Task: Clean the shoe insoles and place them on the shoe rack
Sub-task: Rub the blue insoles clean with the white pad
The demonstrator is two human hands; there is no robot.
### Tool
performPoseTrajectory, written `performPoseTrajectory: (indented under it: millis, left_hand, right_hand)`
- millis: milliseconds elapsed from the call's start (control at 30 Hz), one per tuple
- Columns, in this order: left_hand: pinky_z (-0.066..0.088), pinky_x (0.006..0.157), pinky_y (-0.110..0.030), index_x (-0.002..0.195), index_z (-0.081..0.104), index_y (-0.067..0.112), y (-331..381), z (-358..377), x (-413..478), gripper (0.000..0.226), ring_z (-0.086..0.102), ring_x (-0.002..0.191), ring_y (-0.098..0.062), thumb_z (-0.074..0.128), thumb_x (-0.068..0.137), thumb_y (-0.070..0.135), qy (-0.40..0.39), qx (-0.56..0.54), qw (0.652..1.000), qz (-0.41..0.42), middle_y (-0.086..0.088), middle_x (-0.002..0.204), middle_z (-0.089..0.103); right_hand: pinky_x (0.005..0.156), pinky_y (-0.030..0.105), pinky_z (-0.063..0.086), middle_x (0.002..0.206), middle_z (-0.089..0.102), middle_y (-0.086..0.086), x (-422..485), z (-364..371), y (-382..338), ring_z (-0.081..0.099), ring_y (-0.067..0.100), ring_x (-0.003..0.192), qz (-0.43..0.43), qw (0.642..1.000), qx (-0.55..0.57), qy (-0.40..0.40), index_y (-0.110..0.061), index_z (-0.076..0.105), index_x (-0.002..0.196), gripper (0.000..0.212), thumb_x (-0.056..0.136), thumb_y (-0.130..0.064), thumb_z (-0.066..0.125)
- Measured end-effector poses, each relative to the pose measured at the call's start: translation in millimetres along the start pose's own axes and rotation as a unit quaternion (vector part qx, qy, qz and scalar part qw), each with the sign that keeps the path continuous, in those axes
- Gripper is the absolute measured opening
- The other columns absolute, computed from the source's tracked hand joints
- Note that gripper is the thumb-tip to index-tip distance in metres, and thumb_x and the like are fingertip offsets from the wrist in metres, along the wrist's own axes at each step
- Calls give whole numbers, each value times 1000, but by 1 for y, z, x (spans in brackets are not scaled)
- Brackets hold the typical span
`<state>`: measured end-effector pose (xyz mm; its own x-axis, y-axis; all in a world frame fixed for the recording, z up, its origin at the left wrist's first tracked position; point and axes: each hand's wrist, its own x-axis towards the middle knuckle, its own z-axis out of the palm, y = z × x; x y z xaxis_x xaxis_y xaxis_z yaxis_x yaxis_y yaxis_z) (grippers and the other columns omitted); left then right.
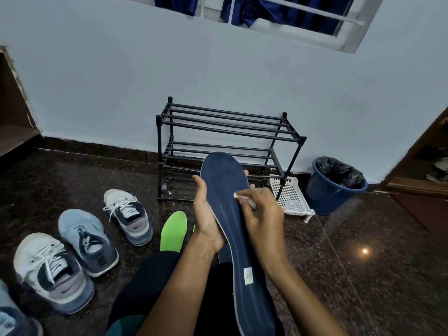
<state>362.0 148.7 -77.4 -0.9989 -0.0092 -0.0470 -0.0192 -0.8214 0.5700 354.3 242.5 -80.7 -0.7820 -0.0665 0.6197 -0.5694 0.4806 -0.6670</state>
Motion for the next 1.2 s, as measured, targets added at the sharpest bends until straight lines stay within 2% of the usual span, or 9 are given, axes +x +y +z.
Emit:
performPoseTrajectory:
  millis: [233, 400, 533, 667, 833, 867, 967, 1033, 1200]
  left_hand:
    - [56, 75, -31, 125, 55, -4, -4, 0, 0, 91, 66, 89, -27, 22, 88, 71, 22, 6, 1000, -8, -20, 109, 65]
    - [56, 76, -30, 126, 57, -3, -2, 0, -1, 90, 67, 91, -25, 21, 89, 71, 29, 10, 1000, -8, -20, 118, 64]
    - [56, 79, -33, 128, 54, -6, 0, -1, 0, 96, 66, 91, -28, 17, 87, 73, 20, 4, 1000, -10, -24, 110, 64]
    - [57, 79, -32, 129, 53, -5, -1, 1, -1, 93, 66, 95, -27, 18, 89, 71, 27, 13, 1000, -6, -23, 120, 61]
    - [58, 69, -26, 88, 77, 6, -6, -1, 0, 82, 71, 82, -20, 21, 92, 66, 16, 40, 999, -9, -13, 95, 73]
    - [59, 72, -27, 89, 77, 5, -5, -2, 1, 83, 71, 84, -20, 20, 92, 65, 12, 39, 999, -13, -13, 97, 73]
    - [51, 93, -32, 120, 61, -2, -2, -2, 0, 87, 63, 111, -24, 20, 89, 68, 10, 23, 1000, -18, -17, 122, 64]
    - [48, 97, -33, 128, 54, -2, -2, -2, 0, 89, 59, 118, -26, 21, 86, 69, 8, 21, 1000, -14, -18, 128, 60]
    - [58, 67, -27, 98, 67, 4, -7, -2, 2, 74, 71, 78, -21, 25, 90, 64, 9, 46, 999, 6, -13, 89, 73]
  right_hand:
    - [76, 5, 38, 82, 63, 6, 7, -4, 3, 55, 5, 77, 1, 999, -27, 19, -8, 70, 84, 17, 78, 7, 63]
    - [74, 2, 36, 84, 61, 10, 9, -2, 1, 52, -8, 78, 27, 999, -12, 39, -6, 70, 86, 17, 80, 7, 62]
    - [79, 2, 34, 81, 57, 4, -6, 4, -4, 50, -1, 77, 4, 1000, -16, 10, -7, 70, 86, 14, 79, 1, 61]
    - [78, 1, 33, 82, 56, 5, 1, 0, -4, 50, -4, 79, 1, 1000, -26, 4, -6, 70, 85, 14, 80, 4, 62]
    - [74, 1, 35, 88, 60, 11, 23, -4, -4, 53, -7, 78, 19, 998, -6, 52, -4, 70, 86, 15, 81, 7, 60]
    - [74, 1, 35, 88, 60, 11, 23, -3, -5, 53, -4, 78, 18, 999, -6, 46, -4, 69, 86, 15, 82, 8, 60]
    - [78, 3, 35, 85, 56, 4, 14, 5, -9, 50, 1, 76, -23, 999, -24, 20, -3, 69, 85, 13, 81, 4, 59]
    - [80, 9, 38, 83, 54, 0, 9, 8, -10, 51, 6, 80, -46, 998, -36, 8, -4, 69, 84, 13, 80, -1, 57]
    - [77, 4, 36, 86, 54, 2, 24, 1, -5, 49, 1, 77, -24, 999, -33, 12, -4, 69, 86, 13, 83, 3, 59]
